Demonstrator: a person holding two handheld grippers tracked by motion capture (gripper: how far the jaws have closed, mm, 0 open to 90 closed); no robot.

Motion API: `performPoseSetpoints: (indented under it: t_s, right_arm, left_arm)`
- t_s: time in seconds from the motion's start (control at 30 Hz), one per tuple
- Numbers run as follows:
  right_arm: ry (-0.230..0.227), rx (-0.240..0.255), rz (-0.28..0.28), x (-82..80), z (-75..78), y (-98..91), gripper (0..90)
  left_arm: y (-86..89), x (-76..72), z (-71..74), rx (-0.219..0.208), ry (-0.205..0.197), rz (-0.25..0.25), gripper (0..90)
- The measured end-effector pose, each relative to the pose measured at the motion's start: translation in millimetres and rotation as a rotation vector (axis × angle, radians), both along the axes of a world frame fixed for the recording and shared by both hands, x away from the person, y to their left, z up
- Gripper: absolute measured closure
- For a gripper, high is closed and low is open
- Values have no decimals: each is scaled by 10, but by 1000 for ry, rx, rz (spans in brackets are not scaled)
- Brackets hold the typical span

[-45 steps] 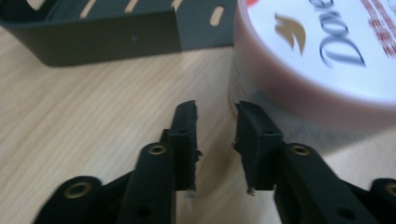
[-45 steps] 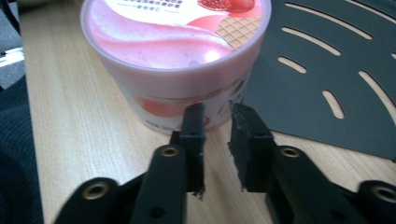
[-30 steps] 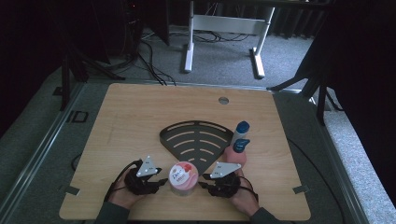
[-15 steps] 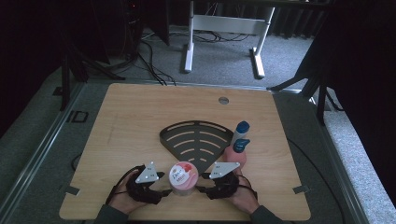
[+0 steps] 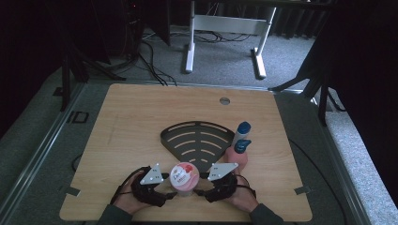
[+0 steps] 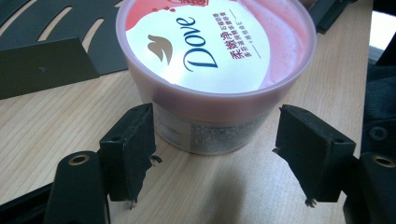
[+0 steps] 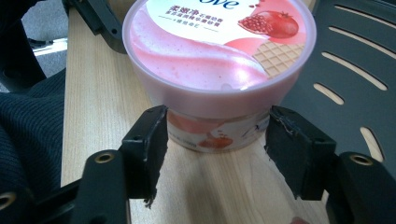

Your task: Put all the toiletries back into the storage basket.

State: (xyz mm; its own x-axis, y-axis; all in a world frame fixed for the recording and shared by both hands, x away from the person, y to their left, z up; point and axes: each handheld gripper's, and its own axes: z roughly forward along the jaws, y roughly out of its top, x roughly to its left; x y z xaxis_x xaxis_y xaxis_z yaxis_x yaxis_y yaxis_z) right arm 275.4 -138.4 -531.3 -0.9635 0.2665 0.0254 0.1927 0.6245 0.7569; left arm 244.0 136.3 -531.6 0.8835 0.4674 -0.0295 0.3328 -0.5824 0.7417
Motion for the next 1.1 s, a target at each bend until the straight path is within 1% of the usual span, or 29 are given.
performPoseSetpoints:
  t_s: [0.23, 0.27, 0.4, 0.43, 0.53, 0.8, 1.03, 1.1]
  right_arm:
    - [-9, -1, 17, 19, -3, 10, 339]
    - [-17, -4, 30, 35, -2, 16, 322]
    - [-27, -8, 43, 50, 0, 29, 302]
    - [-30, -11, 54, 65, 0, 43, 277]
    - [-28, -12, 62, 80, -2, 58, 255]
    - [-27, -24, 93, 131, -1, 104, 198]
    - [-29, -13, 125, 180, -24, 131, 150]
    - [-29, -22, 130, 188, -17, 144, 146]
  left_arm:
    - [-28, 25, -12, 6, -13, -1, 261]
    - [-42, 35, -14, 10, -19, -6, 231]
    - [-58, 53, -20, 3, -22, -11, 195]
    - [-67, 59, -20, 4, -27, -15, 185]
    - [-85, 70, -15, 14, -32, -23, 172]
    - [-92, 70, -8, 19, -32, -23, 170]
    - [-94, 71, -5, 21, -30, -23, 170]
    - [-96, 71, -1, 25, -31, -23, 170]
